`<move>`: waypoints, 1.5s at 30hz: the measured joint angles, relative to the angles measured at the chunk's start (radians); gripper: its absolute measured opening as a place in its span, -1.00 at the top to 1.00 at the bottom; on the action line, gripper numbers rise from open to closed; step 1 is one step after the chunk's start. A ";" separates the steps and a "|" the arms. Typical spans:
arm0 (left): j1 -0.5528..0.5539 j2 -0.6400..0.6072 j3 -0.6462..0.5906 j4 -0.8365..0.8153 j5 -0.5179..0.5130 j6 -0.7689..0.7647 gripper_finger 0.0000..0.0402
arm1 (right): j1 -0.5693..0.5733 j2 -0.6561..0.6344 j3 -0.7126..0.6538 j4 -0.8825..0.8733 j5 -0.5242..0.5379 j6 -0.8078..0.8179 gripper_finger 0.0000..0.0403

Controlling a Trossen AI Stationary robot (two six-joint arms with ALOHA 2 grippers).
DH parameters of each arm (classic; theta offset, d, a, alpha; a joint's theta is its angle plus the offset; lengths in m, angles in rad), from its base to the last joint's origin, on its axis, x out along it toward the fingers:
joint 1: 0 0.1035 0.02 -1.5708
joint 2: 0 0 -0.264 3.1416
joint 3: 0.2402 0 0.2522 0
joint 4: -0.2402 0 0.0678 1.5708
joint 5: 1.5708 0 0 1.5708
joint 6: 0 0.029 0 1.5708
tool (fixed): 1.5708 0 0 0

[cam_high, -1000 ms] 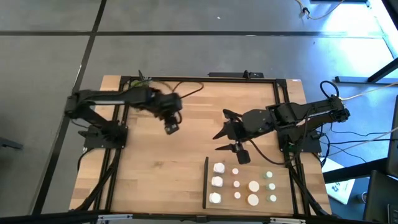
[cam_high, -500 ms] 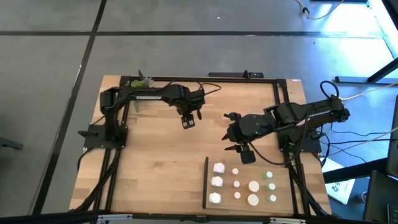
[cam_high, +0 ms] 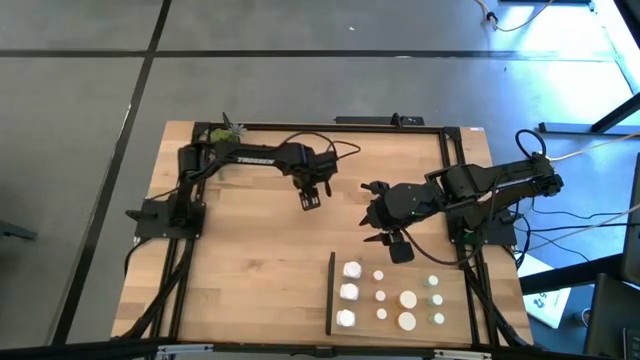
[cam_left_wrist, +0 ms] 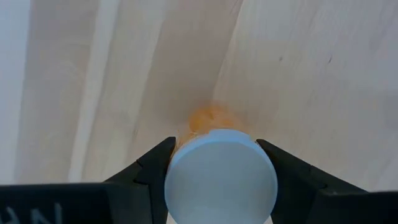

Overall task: Pick and place medicine bottles onto shelf by color
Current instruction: Put the orange pill bottle on the shelf

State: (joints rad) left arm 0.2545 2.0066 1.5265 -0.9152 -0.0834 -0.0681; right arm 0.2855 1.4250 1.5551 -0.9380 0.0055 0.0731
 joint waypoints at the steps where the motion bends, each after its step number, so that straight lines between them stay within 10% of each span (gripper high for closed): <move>1: 0.000 0.003 0.000 0.003 0.000 0.000 0.08 | 0.000 0.000 0.000 -0.001 0.000 0.000 0.07; 45: 0.009 0.017 -0.002 0.037 -0.008 -0.030 0.08 | 0.000 0.000 -0.005 -0.004 0.247 0.026 0.07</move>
State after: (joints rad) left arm 0.2638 2.0241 1.5249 -0.8783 -0.0917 -0.0982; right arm 0.2855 1.4250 1.5501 -0.9415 0.2523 0.0994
